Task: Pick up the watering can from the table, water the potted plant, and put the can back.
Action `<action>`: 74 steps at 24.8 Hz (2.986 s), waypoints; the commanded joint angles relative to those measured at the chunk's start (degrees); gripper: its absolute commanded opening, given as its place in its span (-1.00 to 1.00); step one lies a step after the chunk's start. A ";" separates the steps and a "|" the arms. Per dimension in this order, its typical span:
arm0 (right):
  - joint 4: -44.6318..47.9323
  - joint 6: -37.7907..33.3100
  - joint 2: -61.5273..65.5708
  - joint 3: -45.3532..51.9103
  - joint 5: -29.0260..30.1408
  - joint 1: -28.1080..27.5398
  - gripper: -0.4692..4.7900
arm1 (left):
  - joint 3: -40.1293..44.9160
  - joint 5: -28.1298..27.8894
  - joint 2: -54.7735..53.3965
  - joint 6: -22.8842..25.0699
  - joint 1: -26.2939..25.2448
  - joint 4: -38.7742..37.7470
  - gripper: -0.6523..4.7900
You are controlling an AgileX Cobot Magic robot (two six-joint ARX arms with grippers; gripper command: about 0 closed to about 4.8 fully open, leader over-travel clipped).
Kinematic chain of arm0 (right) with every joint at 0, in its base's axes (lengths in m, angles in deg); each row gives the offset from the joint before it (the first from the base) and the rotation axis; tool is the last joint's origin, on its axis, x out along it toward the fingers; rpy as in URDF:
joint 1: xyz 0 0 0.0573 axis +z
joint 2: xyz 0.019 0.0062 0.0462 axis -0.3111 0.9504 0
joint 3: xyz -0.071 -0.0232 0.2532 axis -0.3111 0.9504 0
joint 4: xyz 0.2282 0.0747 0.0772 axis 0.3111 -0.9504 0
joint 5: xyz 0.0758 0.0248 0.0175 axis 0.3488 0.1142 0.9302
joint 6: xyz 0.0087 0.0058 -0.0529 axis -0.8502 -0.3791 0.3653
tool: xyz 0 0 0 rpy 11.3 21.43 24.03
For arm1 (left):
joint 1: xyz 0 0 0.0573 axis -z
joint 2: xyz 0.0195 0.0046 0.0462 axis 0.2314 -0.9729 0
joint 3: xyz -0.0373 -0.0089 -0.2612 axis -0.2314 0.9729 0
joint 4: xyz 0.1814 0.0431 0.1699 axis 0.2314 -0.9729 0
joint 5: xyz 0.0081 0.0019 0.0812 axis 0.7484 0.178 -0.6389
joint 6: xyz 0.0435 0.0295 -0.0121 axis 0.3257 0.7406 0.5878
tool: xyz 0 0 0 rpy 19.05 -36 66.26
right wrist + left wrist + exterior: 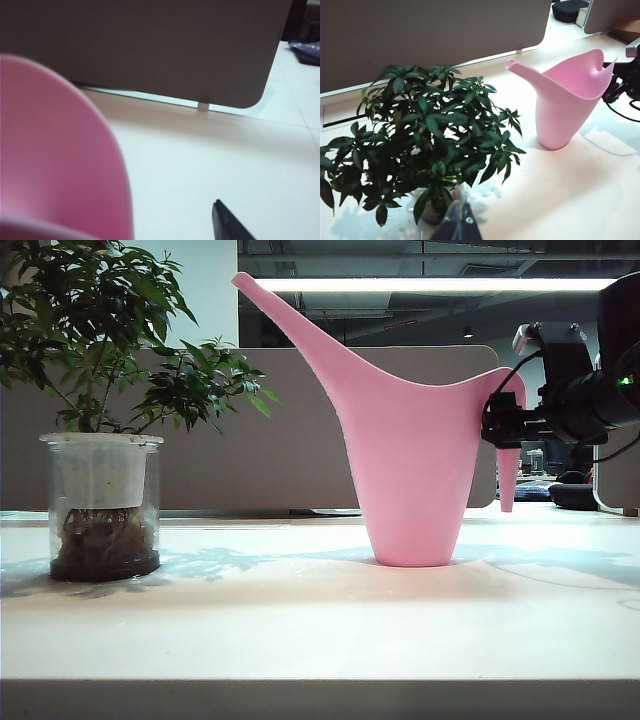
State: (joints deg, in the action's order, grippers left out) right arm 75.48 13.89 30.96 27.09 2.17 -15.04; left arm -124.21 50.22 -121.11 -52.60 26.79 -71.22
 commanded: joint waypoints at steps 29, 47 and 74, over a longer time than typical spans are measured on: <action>1.16 7.02 -9.97 -7.23 -0.07 1.46 -0.28 | -0.02 0.26 0.13 0.20 -0.09 0.26 -0.78; -10.99 33.42 -9.97 -22.73 -9.35 11.80 -0.28 | -0.02 0.50 0.13 -0.04 -0.09 -3.19 -0.78; -5.46 52.13 -9.73 -23.28 -12.00 18.01 -0.28 | -0.04 0.72 0.44 -0.24 -0.09 -3.21 -0.78</action>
State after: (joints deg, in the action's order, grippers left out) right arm 65.25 65.37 21.83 4.57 -9.57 2.97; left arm -124.19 50.64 -120.93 -52.68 26.74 -75.09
